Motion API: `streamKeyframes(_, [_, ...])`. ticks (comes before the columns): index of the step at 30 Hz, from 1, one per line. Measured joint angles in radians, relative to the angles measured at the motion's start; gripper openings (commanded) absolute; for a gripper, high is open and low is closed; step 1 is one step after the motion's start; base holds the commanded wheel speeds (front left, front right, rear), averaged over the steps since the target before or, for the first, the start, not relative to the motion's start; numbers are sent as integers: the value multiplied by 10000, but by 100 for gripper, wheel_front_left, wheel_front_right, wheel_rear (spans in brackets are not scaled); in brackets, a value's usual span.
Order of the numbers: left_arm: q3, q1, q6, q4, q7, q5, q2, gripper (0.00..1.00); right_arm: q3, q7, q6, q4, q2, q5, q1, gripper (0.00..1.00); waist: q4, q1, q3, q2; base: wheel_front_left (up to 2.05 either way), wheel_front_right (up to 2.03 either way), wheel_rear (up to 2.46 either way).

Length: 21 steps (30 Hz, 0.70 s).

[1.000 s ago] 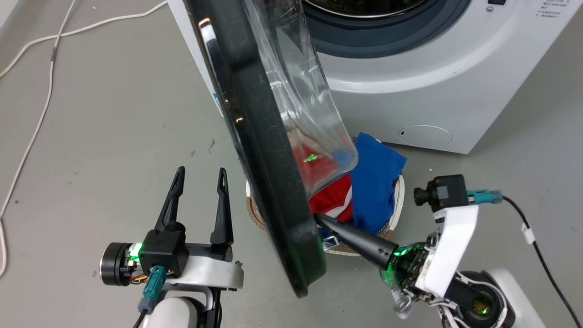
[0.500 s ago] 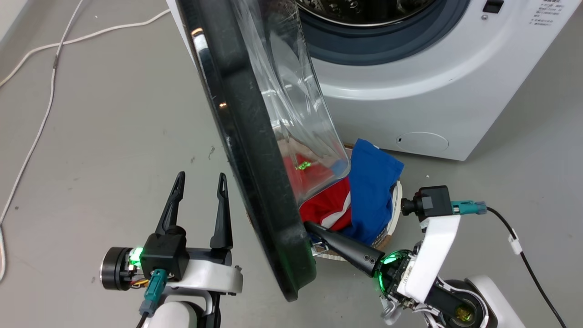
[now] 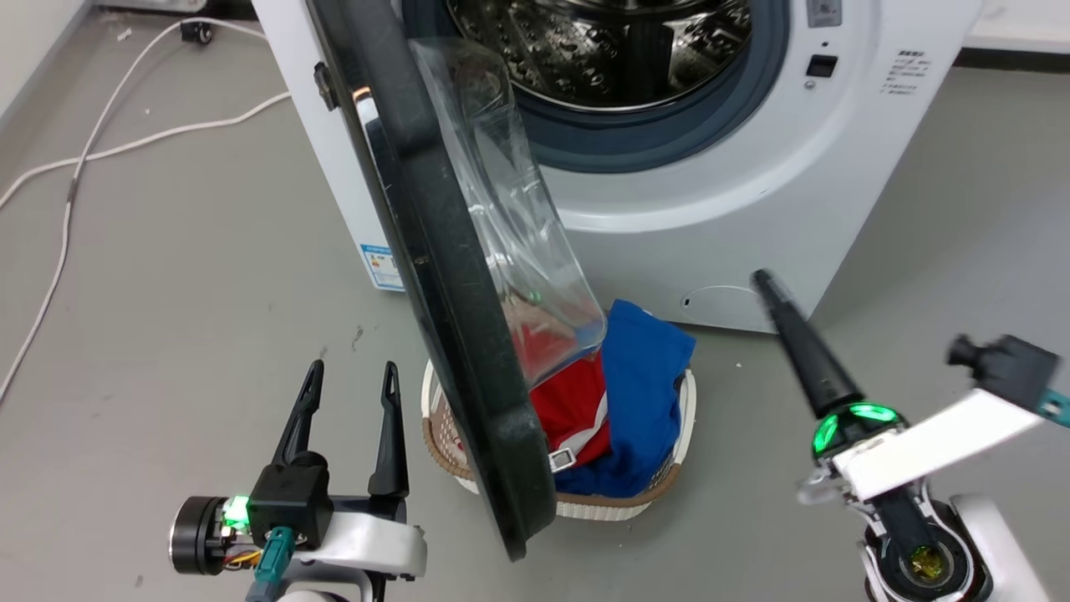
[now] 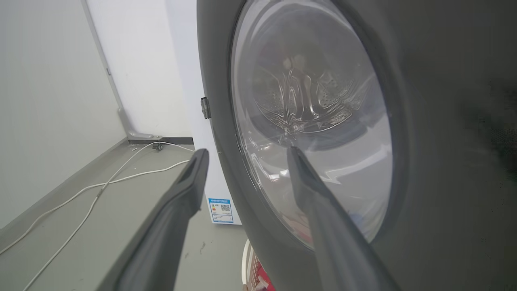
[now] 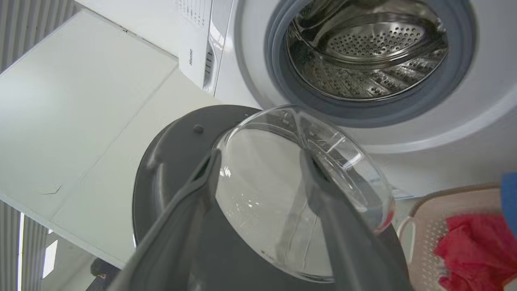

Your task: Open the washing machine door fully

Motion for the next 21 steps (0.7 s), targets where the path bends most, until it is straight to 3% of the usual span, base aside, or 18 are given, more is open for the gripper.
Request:
streamKeyframes(5, [153, 239, -67, 29, 0, 46, 0, 100, -157, -2836, 2, 560, -543, -1879, -5, 100, -174, 0, -348, 0, 0, 0, 0])
streamKeyframes(7, [209, 334, -100, 33, 0, 71, 0, 100, -299, -3384, 0, 930, -711, -2815, 8, 100, -229, 0, -483, 0, 0, 0, 0])
streamKeyframes(10, [309, 489, -148, 29, 0, 115, 6, 100, -1164, -3551, 2, 1156, -564, -4456, 73, 100, -305, 0, -681, 0, 0, 0, 0])
streamKeyframes(15, [426, 688, -190, -4, 0, 130, 6, 100, -2740, -3576, 4, 295, 242, -7846, 543, 100, -423, 0, -908, 0, 0, 0, 0])
streamKeyframes(21, [489, 802, -201, -33, 0, 146, 6, 100, -3764, -3576, 4, -370, 763, -10353, 1261, 100, -519, 0, -1046, 1, 0, 0, 0])
